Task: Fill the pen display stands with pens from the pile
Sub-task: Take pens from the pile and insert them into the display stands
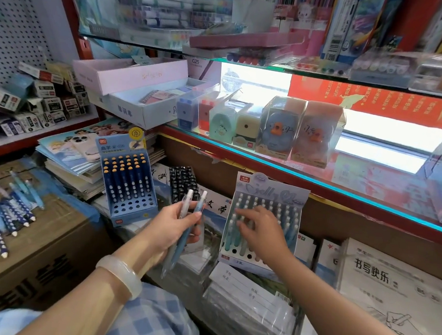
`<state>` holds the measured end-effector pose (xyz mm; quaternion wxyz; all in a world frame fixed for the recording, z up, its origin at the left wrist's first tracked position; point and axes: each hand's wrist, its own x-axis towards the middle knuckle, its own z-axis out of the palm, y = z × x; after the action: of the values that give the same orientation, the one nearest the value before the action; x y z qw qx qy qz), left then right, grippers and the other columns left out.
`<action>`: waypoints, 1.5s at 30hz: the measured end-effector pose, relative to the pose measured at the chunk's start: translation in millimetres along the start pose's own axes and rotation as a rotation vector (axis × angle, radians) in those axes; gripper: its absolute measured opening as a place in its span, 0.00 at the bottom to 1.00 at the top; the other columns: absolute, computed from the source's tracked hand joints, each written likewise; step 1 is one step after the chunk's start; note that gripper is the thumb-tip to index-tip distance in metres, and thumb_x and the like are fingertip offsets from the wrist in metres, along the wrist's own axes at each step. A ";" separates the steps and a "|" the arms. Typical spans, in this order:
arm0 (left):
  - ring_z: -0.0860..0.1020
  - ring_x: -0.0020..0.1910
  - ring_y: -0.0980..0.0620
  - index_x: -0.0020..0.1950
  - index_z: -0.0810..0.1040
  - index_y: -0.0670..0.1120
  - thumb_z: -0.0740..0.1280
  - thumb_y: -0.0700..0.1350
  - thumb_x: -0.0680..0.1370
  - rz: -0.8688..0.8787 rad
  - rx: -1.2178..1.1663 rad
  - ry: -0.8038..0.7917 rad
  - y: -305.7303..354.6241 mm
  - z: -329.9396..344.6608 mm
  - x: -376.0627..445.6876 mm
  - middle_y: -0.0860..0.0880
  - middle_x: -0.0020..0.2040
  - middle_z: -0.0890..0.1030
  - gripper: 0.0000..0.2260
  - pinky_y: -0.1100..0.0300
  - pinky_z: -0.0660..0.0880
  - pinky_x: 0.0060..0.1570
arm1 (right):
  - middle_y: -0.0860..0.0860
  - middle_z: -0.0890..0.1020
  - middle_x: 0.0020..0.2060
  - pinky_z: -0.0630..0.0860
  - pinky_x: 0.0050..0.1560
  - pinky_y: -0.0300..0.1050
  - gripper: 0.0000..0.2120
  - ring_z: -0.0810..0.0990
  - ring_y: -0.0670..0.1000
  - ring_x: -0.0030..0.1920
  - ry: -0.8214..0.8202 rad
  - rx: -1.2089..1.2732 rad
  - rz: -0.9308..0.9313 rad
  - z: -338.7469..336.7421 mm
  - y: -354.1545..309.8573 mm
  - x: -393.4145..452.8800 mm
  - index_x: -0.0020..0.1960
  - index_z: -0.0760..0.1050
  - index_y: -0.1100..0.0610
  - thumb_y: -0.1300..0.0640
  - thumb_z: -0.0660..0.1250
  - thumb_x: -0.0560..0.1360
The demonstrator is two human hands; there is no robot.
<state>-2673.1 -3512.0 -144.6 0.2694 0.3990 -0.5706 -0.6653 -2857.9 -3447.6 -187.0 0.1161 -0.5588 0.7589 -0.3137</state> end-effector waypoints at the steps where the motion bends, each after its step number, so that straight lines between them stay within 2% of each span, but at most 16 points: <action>1: 0.76 0.33 0.54 0.57 0.76 0.42 0.61 0.37 0.79 0.001 0.008 -0.022 0.1 2.8 -0.4 0.47 0.37 0.76 0.09 0.61 0.79 0.36 | 0.43 0.72 0.46 0.73 0.51 0.40 0.14 0.72 0.46 0.49 0.009 0.081 0.025 -3.6 -5.5 -0.2 0.63 0.76 0.49 0.53 0.64 0.77; 3: 0.74 0.31 0.55 0.56 0.76 0.42 0.62 0.36 0.78 0.000 0.010 -0.058 -0.5 10.3 -0.5 0.47 0.35 0.75 0.08 0.64 0.76 0.32 | 0.43 0.76 0.45 0.74 0.47 0.35 0.11 0.75 0.45 0.48 -0.032 0.326 0.073 -13.3 -19.2 -1.5 0.58 0.77 0.50 0.53 0.64 0.77; 5: 0.74 0.30 0.54 0.54 0.76 0.42 0.63 0.36 0.78 0.001 0.027 -0.087 -2.0 21.5 0.0 0.47 0.35 0.76 0.07 0.64 0.74 0.30 | 0.44 0.79 0.43 0.73 0.44 0.34 0.08 0.78 0.45 0.47 -0.146 0.552 0.135 -23.4 -30.2 -4.8 0.52 0.78 0.49 0.51 0.62 0.78; 8: 0.74 0.32 0.53 0.51 0.76 0.42 0.64 0.37 0.78 0.038 0.090 -0.113 -2.5 40.6 2.0 0.47 0.37 0.78 0.04 0.64 0.73 0.32 | 0.50 0.83 0.44 0.80 0.50 0.45 0.09 0.82 0.50 0.48 -0.199 0.680 0.164 -31.1 -27.6 -9.3 0.49 0.80 0.51 0.50 0.63 0.77; 12: 0.77 0.38 0.52 0.51 0.76 0.47 0.60 0.42 0.80 0.072 0.157 -0.144 -1.9 59.1 2.9 0.46 0.42 0.80 0.05 0.64 0.76 0.36 | 0.53 0.83 0.42 0.78 0.39 0.37 0.08 0.81 0.47 0.38 -0.152 0.694 0.193 -43.7 -8.5 -14.8 0.50 0.79 0.54 0.52 0.63 0.77; 15: 0.79 0.47 0.49 0.53 0.75 0.48 0.58 0.46 0.81 0.042 0.233 -0.107 -4.6 56.5 7.0 0.45 0.49 0.80 0.08 0.59 0.79 0.46 | 0.53 0.81 0.39 0.79 0.41 0.37 0.08 0.80 0.47 0.37 0.016 0.741 0.204 -70.6 11.9 -12.6 0.50 0.78 0.58 0.56 0.62 0.78; 17: 0.79 0.41 0.50 0.55 0.74 0.46 0.57 0.48 0.81 0.004 0.208 -0.066 -5.4 53.1 9.4 0.44 0.48 0.80 0.10 0.59 0.78 0.39 | 0.53 0.81 0.37 0.78 0.37 0.34 0.07 0.80 0.43 0.33 0.123 0.613 0.173 -92.2 27.8 -12.6 0.49 0.77 0.60 0.58 0.62 0.78; 19: 0.72 0.29 0.53 0.55 0.73 0.44 0.58 0.48 0.81 -0.012 0.174 -0.007 -7.7 52.4 11.2 0.45 0.40 0.78 0.10 0.64 0.71 0.25 | 0.51 0.81 0.35 0.77 0.35 0.31 0.05 0.79 0.41 0.30 0.170 0.420 0.115 -107.4 44.2 -16.3 0.49 0.76 0.59 0.59 0.63 0.77; 22: 0.65 0.21 0.56 0.51 0.73 0.44 0.59 0.46 0.80 -0.022 0.178 0.056 -12.1 57.4 13.3 0.47 0.32 0.72 0.07 0.68 0.61 0.18 | 0.47 0.80 0.36 0.77 0.38 0.30 0.03 0.80 0.42 0.33 0.102 0.182 0.056 -109.7 66.0 -26.8 0.50 0.75 0.57 0.61 0.63 0.77; 24: 0.65 0.20 0.57 0.52 0.71 0.43 0.60 0.45 0.80 -0.032 0.177 0.063 -13.8 61.4 13.8 0.47 0.31 0.71 0.06 0.67 0.60 0.18 | 0.46 0.80 0.38 0.79 0.44 0.34 0.07 0.80 0.42 0.38 0.067 0.077 0.042 -100.9 76.4 -33.3 0.55 0.75 0.57 0.60 0.64 0.77; 27: 0.66 0.23 0.56 0.51 0.70 0.43 0.60 0.45 0.80 -0.023 0.203 0.049 -14.0 62.9 10.8 0.47 0.31 0.73 0.06 0.65 0.61 0.21 | 0.48 0.81 0.44 0.79 0.51 0.46 0.10 0.81 0.45 0.43 0.072 0.060 0.088 -86.1 80.7 -38.7 0.59 0.74 0.57 0.58 0.64 0.77; 31: 0.66 0.24 0.55 0.49 0.70 0.44 0.60 0.46 0.80 -0.024 0.218 0.055 -13.7 56.3 8.7 0.46 0.32 0.74 0.06 0.65 0.62 0.22 | 0.52 0.82 0.52 0.77 0.52 0.48 0.09 0.81 0.52 0.51 0.115 0.009 0.166 -70.3 77.7 -36.1 0.57 0.72 0.57 0.56 0.63 0.78; 34: 0.65 0.26 0.54 0.49 0.71 0.43 0.58 0.46 0.81 -0.030 0.197 0.072 -14.4 51.8 8.1 0.46 0.33 0.75 0.07 0.65 0.62 0.22 | 0.54 0.82 0.54 0.77 0.53 0.48 0.10 0.80 0.53 0.54 0.060 -0.047 0.164 -61.4 75.6 -33.5 0.58 0.72 0.58 0.55 0.62 0.79; 36: 0.65 0.27 0.53 0.50 0.72 0.41 0.56 0.45 0.82 -0.040 0.186 0.076 -15.5 51.3 8.2 0.45 0.33 0.74 0.10 0.63 0.62 0.25 | 0.54 0.82 0.54 0.78 0.52 0.48 0.10 0.80 0.54 0.53 0.030 -0.095 0.145 -56.4 74.6 -34.0 0.57 0.71 0.58 0.55 0.61 0.79; 41: 0.67 0.29 0.52 0.55 0.71 0.40 0.52 0.37 0.82 -0.084 0.164 0.096 -19.7 53.1 11.1 0.44 0.34 0.75 0.09 0.61 0.63 0.29 | 0.52 0.82 0.49 0.77 0.46 0.44 0.08 0.81 0.51 0.48 0.100 -0.045 0.157 -44.9 74.8 -38.0 0.55 0.69 0.58 0.55 0.63 0.78; 45: 0.71 0.33 0.52 0.56 0.71 0.40 0.54 0.35 0.81 -0.070 0.237 0.074 -20.3 53.4 11.1 0.45 0.40 0.79 0.08 0.62 0.68 0.32 | 0.54 0.82 0.45 0.77 0.46 0.49 0.05 0.80 0.52 0.45 0.090 -0.044 0.150 -31.9 75.7 -39.7 0.50 0.71 0.59 0.57 0.64 0.78</action>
<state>-2721.9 -3487.8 -165.2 0.2180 0.4718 -0.6206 -0.5871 -2919.6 -3386.4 -215.1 0.0926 -0.4879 0.8099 -0.3122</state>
